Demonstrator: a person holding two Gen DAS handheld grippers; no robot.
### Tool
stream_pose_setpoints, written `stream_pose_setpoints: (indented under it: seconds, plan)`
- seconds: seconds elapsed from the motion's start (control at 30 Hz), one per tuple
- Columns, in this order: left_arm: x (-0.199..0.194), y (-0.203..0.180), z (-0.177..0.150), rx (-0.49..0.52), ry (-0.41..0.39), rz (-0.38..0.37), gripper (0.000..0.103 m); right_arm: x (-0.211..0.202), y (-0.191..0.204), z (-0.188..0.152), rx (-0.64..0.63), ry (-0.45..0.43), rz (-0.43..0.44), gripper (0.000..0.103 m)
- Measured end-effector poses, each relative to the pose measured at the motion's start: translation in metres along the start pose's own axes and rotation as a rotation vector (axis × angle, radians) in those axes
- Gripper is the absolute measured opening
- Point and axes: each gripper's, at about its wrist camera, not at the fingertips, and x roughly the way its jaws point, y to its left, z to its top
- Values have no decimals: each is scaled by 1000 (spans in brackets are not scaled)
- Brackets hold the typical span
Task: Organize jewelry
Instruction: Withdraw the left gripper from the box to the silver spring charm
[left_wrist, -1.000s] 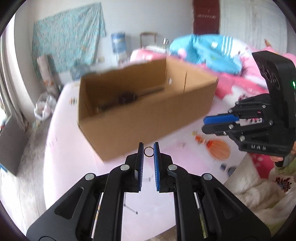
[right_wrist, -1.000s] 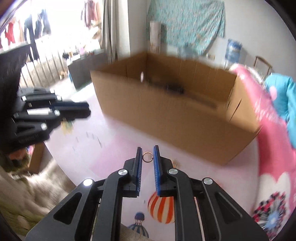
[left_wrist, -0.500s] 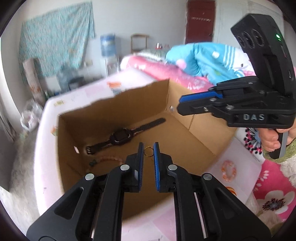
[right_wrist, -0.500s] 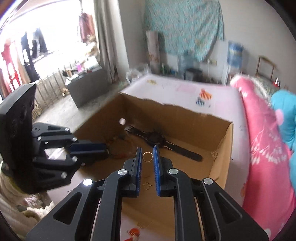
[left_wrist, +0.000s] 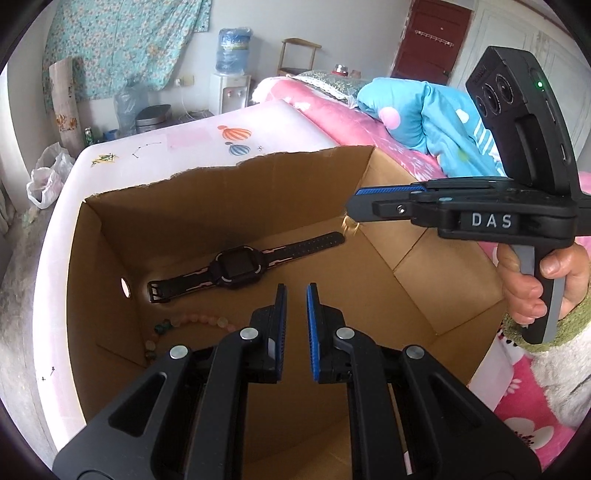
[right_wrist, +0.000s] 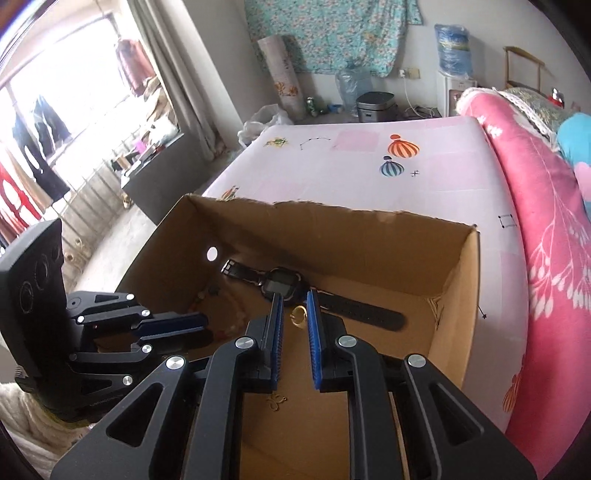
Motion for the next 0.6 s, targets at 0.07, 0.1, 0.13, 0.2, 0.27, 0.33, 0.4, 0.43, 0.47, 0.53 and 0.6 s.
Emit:
stream_pose_setpoints:
  seconds: [0.07, 0.1, 0.13, 0.2, 0.27, 0.33, 0.4, 0.43, 0.47, 0.53, 0.6]
  plan:
    - [0, 0, 1, -8, -4, -5, 10, 0, -2, 1, 10, 2, 10, 13]
    - [-1, 1, 1, -14, -4, -7, 10, 0, -3, 2, 13, 1, 9, 13]
    - [-1, 2, 1, -19, -5, -12, 10, 0, -3, 2, 12, -1, 10, 13]
    - [-2, 4, 1, -26, -6, -16, 10, -1, -2, 3, 10, -5, 12, 13]
    - [-2, 4, 0, -29, -8, -21, 10, -1, -3, 3, 13, -7, 13, 14]
    - [-3, 4, 0, -29, -11, -19, 10, -5, -4, 3, 20, -22, 15, 14]
    - [-11, 4, -1, -27, -40, -17, 10, -12, -4, 3, 26, -51, 19, 14]
    - [-16, 3, -1, -22, -59, -21, 10, -16, -5, 3, 29, -67, 25, 14]
    - [-24, 2, -2, -13, -81, -23, 11, -24, -4, 2, 34, -90, 34, 14]
    - [-39, -1, -5, 5, -123, -21, 13, -40, -2, -2, 42, -134, 41, 28]
    - [-56, -5, -11, 28, -158, -15, 15, -59, 3, -8, 40, -187, 41, 32]
